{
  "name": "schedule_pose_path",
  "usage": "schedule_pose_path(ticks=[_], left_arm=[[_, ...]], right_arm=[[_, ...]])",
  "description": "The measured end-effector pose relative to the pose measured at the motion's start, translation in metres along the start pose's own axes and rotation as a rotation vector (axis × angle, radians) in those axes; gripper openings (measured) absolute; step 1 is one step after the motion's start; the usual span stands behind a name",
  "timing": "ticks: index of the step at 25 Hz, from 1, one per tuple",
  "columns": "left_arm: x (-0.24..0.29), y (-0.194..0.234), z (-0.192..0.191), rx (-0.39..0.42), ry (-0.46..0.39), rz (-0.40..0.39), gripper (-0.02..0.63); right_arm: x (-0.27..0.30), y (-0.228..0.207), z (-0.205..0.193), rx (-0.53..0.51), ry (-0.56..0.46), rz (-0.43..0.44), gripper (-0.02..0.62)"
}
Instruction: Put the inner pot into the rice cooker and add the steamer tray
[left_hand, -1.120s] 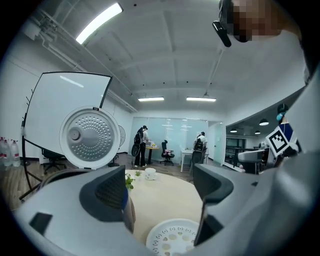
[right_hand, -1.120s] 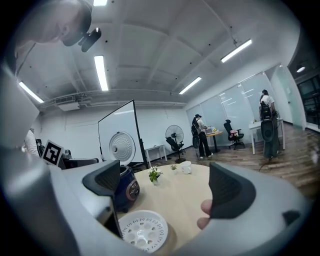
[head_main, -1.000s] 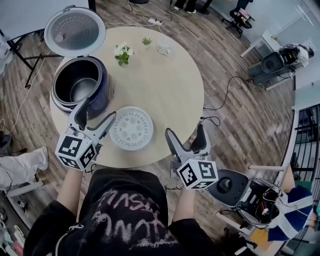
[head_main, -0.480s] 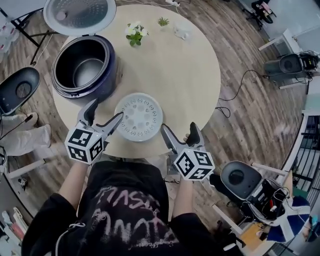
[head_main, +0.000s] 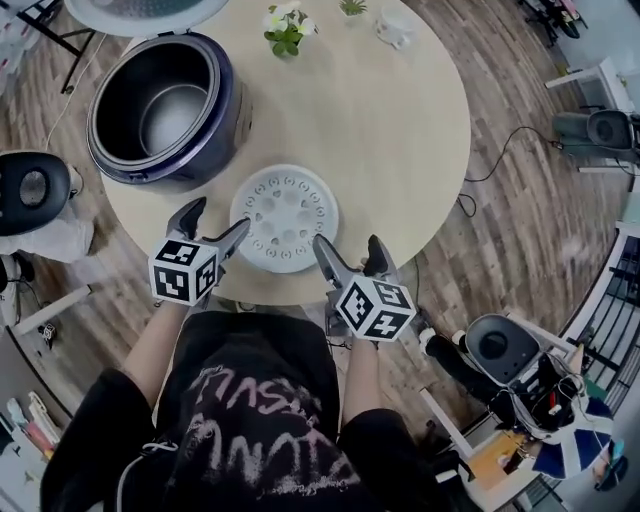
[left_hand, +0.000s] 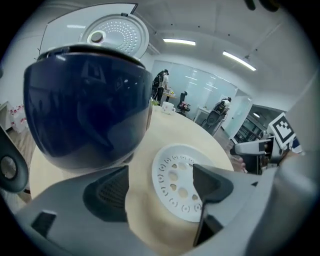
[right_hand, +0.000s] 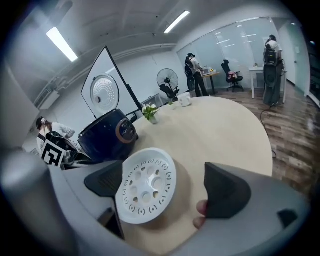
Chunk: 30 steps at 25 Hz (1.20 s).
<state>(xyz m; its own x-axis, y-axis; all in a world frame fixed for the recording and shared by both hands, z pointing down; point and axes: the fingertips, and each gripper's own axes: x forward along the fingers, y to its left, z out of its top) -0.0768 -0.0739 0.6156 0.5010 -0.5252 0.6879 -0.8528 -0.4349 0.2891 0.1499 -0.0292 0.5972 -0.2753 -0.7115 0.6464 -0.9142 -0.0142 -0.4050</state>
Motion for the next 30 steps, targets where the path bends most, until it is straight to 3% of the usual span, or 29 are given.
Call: schedule_pose_path(ticks=[6, 9, 18, 27, 30], left_arm=[[0.016, 0.01, -0.019, -0.016, 0.066, 0.024, 0.405], [0.021, 0.014, -0.026, -0.002, 0.091, 0.046, 0.369], [0.035, 0.016, -0.045, -0.033, 0.145, 0.06, 0.31], [0.042, 0.015, -0.045, -0.077, 0.158, 0.05, 0.228], [0.04, 0.016, -0.046, -0.086, 0.163, 0.036, 0.208]], right_arm=[[0.016, -0.018, -0.028, 0.034, 0.097, -0.047, 0.512], [0.022, -0.025, -0.036, 0.033, 0.117, -0.078, 0.492], [0.041, -0.028, -0.059, 0.052, 0.219, -0.078, 0.441], [0.047, -0.035, -0.063, 0.069, 0.249, -0.083, 0.302], [0.047, -0.033, -0.064, 0.062, 0.248, -0.103, 0.223]])
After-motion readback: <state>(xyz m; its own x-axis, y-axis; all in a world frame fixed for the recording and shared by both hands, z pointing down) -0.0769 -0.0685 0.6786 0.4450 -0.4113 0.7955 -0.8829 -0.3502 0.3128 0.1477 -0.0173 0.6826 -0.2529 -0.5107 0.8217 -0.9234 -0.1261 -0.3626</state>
